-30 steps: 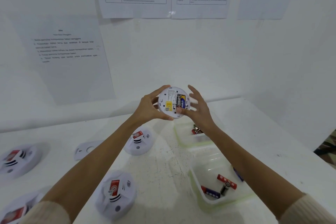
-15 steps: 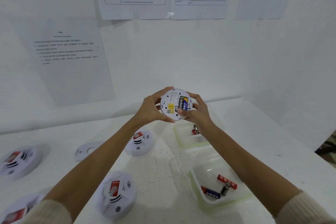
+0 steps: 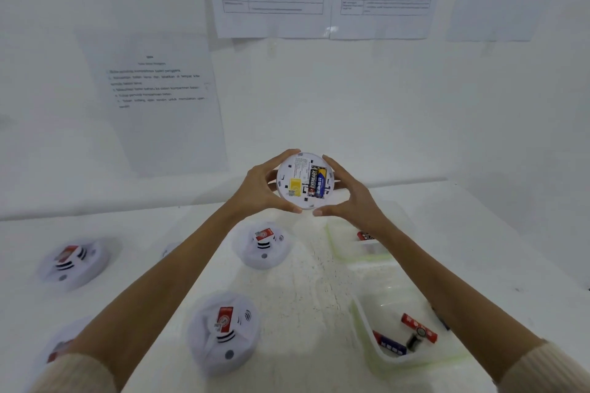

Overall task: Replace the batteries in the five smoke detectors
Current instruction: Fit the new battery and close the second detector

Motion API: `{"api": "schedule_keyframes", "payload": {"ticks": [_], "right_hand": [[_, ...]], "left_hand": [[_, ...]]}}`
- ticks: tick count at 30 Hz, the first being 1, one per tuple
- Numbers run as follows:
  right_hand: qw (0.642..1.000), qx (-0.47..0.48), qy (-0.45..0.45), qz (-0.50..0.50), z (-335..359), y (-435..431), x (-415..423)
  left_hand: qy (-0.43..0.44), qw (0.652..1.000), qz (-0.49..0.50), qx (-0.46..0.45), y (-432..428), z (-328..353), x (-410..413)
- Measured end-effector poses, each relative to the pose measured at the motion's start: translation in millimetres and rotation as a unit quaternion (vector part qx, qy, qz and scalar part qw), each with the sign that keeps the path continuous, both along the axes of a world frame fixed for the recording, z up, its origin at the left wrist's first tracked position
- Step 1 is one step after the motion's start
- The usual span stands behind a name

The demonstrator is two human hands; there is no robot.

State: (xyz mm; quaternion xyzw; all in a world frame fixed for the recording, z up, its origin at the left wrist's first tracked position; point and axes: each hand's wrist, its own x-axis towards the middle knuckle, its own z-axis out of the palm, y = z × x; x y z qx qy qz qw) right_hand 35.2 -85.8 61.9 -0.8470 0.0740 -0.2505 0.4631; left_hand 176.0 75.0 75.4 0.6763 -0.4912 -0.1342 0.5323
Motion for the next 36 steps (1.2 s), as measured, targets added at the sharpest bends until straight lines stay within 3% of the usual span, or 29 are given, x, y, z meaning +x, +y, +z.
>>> {"api": "schedule_keyframes", "payload": {"ticks": [4,18,29,36], "right_hand": [[0.999,-0.021,-0.004,0.038,-1,19,21],[0.985,-0.034,0.027,0.169,-20,127,111],[0.971,-0.040,0.057,0.228,-42,184,147],[0.970,-0.099,0.106,0.197,-58,194,162]], "left_hand": [[0.007,1.000,0.029,0.006,34,-2,11],[-0.127,0.977,0.140,0.096,168,-13,59],[-0.080,0.972,0.208,0.071,236,-48,77],[-0.062,0.973,0.212,0.074,253,-57,83]]}}
